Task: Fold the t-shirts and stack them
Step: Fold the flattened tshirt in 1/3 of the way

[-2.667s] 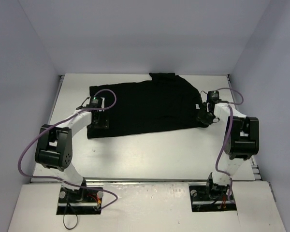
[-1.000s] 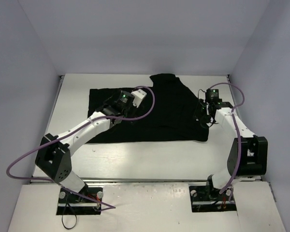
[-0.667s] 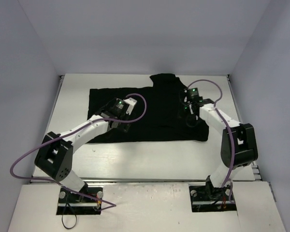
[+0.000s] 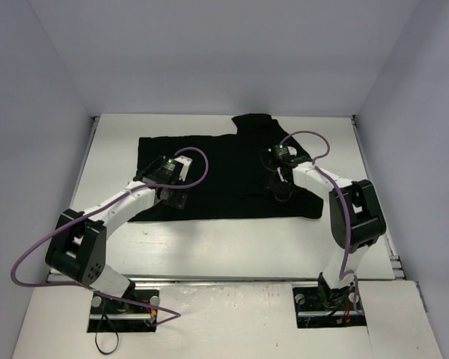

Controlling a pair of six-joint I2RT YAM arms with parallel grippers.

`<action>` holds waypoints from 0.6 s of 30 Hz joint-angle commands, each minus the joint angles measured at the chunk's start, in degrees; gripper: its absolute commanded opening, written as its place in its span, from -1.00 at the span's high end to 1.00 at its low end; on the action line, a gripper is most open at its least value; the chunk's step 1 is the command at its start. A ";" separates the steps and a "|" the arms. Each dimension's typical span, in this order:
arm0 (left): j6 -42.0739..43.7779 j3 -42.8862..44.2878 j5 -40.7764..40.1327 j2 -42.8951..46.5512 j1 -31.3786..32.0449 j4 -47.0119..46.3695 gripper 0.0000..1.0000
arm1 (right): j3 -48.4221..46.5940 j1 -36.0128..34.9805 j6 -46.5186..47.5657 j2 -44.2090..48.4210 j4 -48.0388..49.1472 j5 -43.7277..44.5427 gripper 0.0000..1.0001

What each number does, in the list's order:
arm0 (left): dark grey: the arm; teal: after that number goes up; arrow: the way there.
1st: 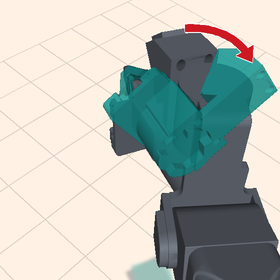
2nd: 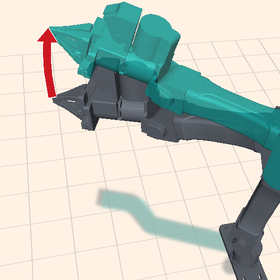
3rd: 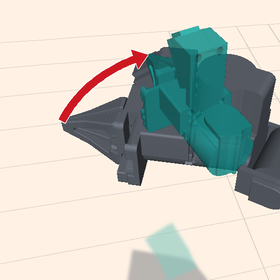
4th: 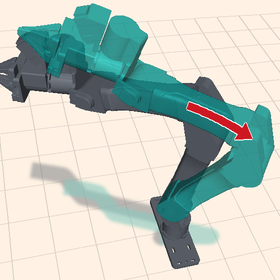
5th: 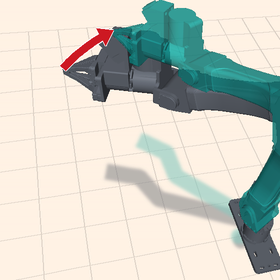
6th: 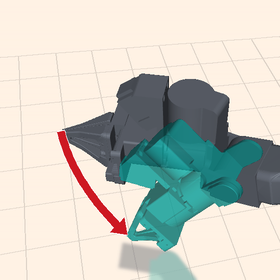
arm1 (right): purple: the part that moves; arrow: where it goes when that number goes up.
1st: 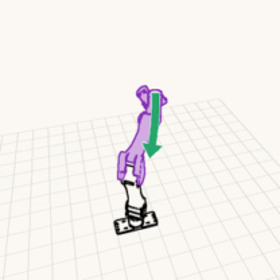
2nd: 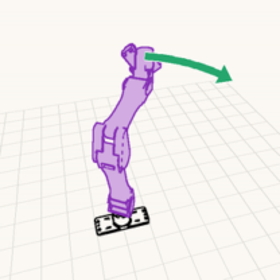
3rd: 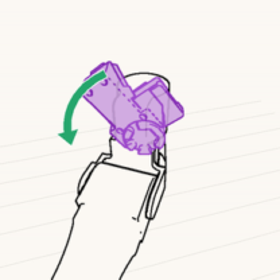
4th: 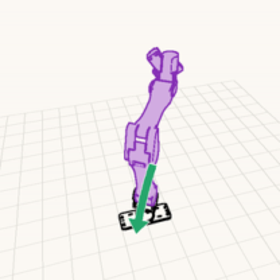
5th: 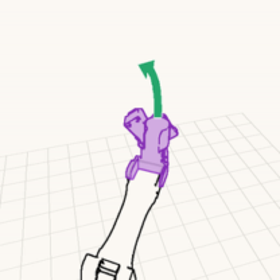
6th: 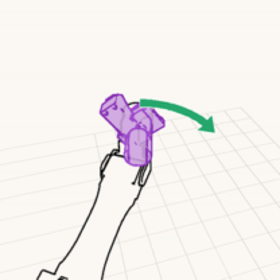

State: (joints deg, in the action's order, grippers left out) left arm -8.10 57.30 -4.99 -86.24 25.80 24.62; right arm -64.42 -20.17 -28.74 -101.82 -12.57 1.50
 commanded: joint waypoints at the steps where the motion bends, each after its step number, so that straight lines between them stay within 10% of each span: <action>1: -0.34 0.53 0.64 2.30 -0.31 -0.89 -0.19 | 0.67 -0.56 -4.52 0.60 0.96 4.95 0.30; 18: -0.07 -0.61 1.65 2.55 -0.31 -1.85 -0.19 | 2.51 -0.90 -7.30 -1.73 1.58 5.71 0.65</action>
State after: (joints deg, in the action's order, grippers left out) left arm -8.10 56.45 -3.84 -86.24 25.80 24.52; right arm -62.40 -20.69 -34.78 -103.72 -11.55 5.16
